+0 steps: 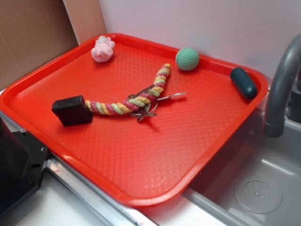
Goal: Grab the black box.
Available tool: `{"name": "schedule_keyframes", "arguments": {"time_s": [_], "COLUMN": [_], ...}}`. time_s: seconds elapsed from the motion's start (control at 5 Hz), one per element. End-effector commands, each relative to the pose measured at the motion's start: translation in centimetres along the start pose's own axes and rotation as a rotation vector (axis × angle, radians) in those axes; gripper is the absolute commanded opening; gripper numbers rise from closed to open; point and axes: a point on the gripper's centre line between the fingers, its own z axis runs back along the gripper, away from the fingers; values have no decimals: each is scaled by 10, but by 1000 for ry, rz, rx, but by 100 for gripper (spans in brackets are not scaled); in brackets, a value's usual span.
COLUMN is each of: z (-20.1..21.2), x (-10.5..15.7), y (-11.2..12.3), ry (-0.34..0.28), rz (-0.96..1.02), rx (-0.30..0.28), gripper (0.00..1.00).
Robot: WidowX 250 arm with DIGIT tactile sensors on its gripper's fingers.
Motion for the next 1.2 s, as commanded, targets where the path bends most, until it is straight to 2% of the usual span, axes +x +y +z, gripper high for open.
{"name": "schedule_keyframes", "arguments": {"time_s": [0.0, 0.2, 0.4, 0.6, 0.8, 1.0], "z": [0, -51, -99, -146, -183, -203], "x": [0, 7, 8, -3, -8, -1], "y": [0, -2, -16, -15, -5, 1], "ry": [0, 45, 54, 49, -17, 29], "rz": [0, -194, -351, -400, -422, -455], "rx": [0, 57, 22, 17, 15, 27], "gripper": [100, 100, 100, 100, 100, 100]}}
